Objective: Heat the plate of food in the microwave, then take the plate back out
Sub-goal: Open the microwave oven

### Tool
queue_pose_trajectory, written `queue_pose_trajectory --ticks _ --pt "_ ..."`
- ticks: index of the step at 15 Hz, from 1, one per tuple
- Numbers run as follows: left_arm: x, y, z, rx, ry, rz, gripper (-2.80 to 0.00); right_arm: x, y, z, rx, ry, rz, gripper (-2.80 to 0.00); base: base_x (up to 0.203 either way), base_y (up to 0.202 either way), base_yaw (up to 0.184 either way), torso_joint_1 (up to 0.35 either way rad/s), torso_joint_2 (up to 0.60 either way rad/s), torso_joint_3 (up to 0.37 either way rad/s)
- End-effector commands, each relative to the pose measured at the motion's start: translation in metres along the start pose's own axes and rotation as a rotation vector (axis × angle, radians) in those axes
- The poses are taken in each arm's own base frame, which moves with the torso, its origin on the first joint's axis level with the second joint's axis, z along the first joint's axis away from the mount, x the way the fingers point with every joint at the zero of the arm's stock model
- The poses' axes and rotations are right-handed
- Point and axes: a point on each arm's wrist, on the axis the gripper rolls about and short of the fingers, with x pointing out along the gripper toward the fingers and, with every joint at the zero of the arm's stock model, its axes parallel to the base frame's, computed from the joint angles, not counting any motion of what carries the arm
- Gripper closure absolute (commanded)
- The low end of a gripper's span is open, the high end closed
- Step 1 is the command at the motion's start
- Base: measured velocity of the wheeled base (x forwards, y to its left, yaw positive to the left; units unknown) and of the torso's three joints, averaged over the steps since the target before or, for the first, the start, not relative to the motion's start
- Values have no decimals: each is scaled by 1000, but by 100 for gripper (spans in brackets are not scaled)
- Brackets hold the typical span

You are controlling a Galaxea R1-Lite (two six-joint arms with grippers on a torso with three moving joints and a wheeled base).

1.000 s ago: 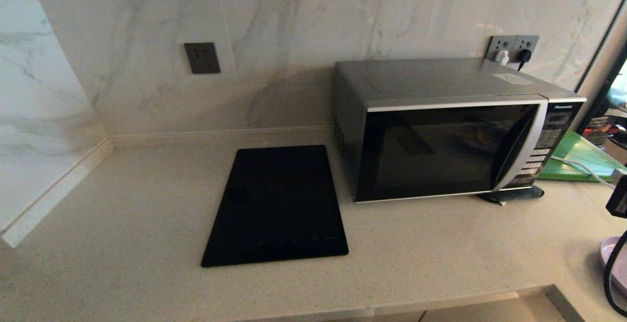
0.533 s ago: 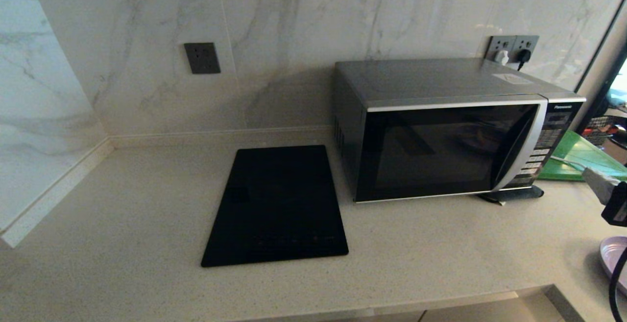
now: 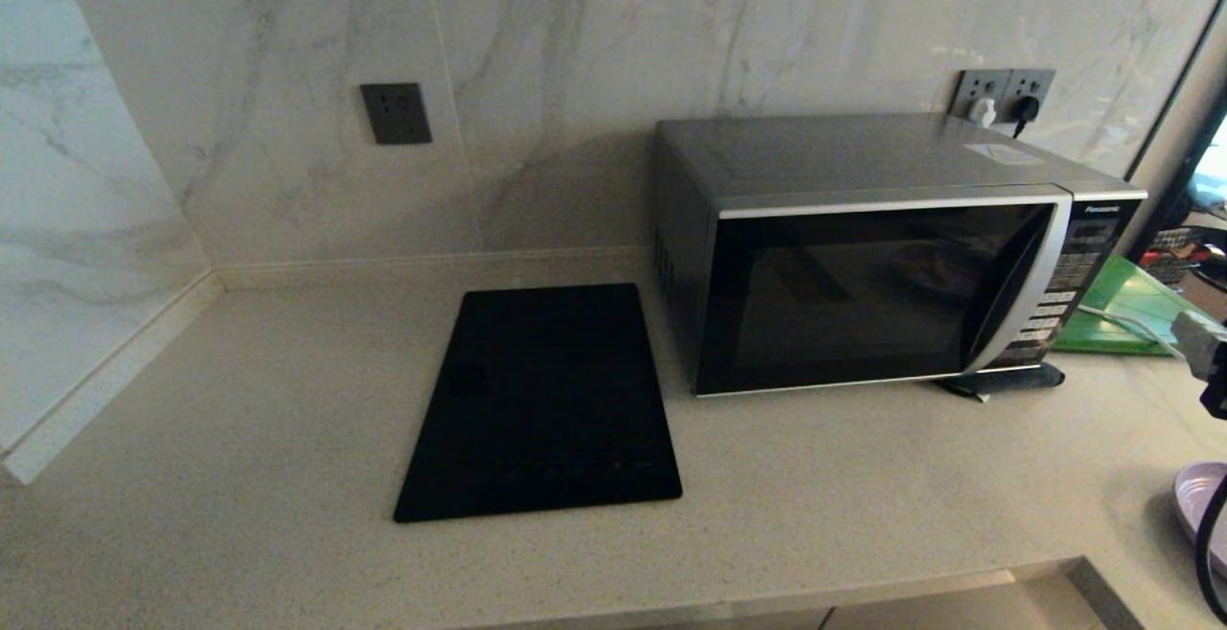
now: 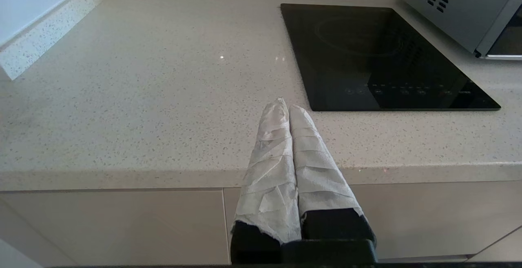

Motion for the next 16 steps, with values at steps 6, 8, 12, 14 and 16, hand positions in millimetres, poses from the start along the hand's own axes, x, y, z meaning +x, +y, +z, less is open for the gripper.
queue_pose_trajectory --ticks 6,8,12,14,16 --pt "0 0 0 -1 1 1 0 19 19 -17 -109 51 -493 -280 0 0 0 0 0 0" --pt "0 0 0 -1 1 1 0 30 30 -22 -80 40 -528 -280 0 0 0 0 0 0" --pt "0 0 0 -1 1 1 0 63 55 -37 -20 -9 -628 -280 0 0 0 0 0 0" --pt "0 0 0 -1 1 1 0 72 61 -48 -12 -17 -654 -280 0 0 0 0 0 0" --pt "0 0 0 -1 1 1 0 71 64 -50 -25 -12 -641 -280 0 0 0 0 0 0"
